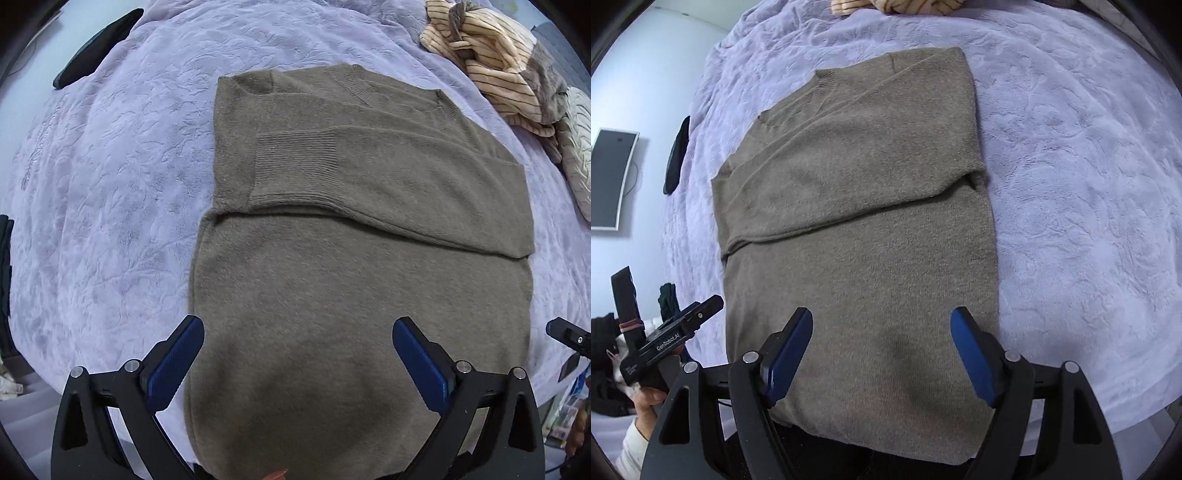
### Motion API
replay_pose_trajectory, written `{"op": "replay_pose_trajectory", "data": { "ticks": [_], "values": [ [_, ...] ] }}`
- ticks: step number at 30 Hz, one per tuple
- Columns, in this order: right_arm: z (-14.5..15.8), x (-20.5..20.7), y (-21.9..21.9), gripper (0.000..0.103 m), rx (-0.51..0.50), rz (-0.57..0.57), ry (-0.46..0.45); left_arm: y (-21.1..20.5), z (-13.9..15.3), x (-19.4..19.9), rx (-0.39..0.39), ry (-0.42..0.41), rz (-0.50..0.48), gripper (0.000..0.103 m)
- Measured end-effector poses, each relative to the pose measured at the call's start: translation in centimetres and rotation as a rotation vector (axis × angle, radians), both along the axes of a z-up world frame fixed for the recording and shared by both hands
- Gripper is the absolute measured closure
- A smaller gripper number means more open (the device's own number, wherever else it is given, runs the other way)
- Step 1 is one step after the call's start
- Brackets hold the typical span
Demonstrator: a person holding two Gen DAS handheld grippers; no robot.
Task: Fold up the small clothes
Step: 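Open the left tool and lift both tools away from the folded sweater, then move both tools down to the sweater's hem edge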
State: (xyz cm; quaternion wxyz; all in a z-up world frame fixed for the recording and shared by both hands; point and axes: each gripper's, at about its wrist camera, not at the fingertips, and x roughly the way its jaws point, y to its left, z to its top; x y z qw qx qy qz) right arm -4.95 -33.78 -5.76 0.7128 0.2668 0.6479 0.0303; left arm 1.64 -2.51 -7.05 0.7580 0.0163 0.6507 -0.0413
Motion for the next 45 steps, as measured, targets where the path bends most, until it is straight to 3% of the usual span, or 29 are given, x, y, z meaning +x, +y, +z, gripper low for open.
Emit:
{"op": "replay_pose_trajectory", "data": {
  "ticks": [5, 7, 17, 29, 45],
  "values": [
    [1.1, -0.5, -0.1, 0.016, -0.033, 0.038, -0.047, -1.2, 1.0, -0.9, 0.016, 0.0, 0.03, 0.001],
    [1.5, -0.6, -0.1, 0.0, -0.05, 0.058, -0.071, -1.4, 0.8, -1.1, 0.022, 0.016, 0.048, 0.001],
    [0.3, -1.2, -0.1, 0.0, 0.023, 0.143, -0.005, -1.8, 1.4, -3.7, 0.022, 0.028, 0.093, 0.001],
    [0.0, -3.4, 1.0, 0.0, 0.042, 0.099, 0.015, -0.2, 1.4, -5.9, 0.014, 0.024, 0.082, 0.001],
    [-3.2, -11.1, 5.6, 0.0, 0.015, 0.024, 0.106, 7.8, -2.7, -12.9, -0.14, 0.071, 0.035, 0.001]
  ]
}}
